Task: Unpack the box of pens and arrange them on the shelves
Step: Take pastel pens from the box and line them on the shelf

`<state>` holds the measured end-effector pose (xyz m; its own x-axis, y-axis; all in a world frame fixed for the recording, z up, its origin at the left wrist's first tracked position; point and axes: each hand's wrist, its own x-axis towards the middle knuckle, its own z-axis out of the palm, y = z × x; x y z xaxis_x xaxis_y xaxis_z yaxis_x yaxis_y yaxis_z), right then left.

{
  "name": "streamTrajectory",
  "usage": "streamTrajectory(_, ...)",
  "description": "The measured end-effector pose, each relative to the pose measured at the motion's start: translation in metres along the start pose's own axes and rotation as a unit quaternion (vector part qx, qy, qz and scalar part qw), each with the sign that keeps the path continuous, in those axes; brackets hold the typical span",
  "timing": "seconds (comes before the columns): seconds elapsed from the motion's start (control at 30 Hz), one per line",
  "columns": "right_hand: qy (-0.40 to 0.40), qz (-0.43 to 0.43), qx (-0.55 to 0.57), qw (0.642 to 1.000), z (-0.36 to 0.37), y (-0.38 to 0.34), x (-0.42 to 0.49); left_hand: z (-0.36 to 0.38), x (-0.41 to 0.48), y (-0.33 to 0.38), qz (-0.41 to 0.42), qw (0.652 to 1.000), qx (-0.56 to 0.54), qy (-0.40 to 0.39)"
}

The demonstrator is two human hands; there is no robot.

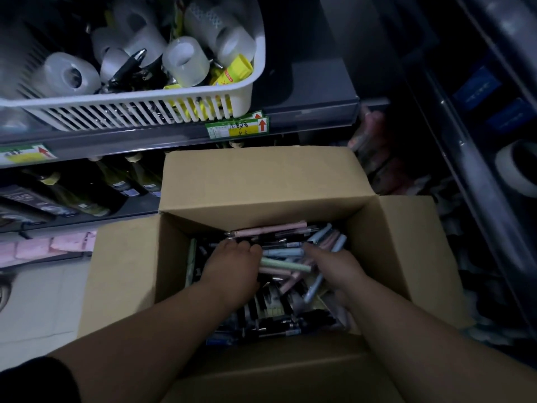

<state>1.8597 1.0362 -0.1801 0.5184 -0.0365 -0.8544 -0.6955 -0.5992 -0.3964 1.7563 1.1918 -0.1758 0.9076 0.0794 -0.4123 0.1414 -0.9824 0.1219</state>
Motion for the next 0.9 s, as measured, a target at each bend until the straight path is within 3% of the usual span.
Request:
streamTrajectory(0.27, -0.003, 0.026, 0.075, 0.997, 0.007, 0.000, 0.007, 0.004, -0.006, -0.008, -0.096, 0.994, -0.042, -0.027)
streamTrajectory(0.57, -0.054, 0.005, 0.139, 0.989, -0.004, 0.002, -0.026, -0.024, -0.012, 0.000, -0.078, 0.980, -0.182, 0.007)
streamTrajectory(0.9, -0.122, -0.083, 0.305, 0.941, -0.042, 0.005, -0.084, -0.074, -0.020, 0.039, -0.119, 0.862, -0.493, 0.024)
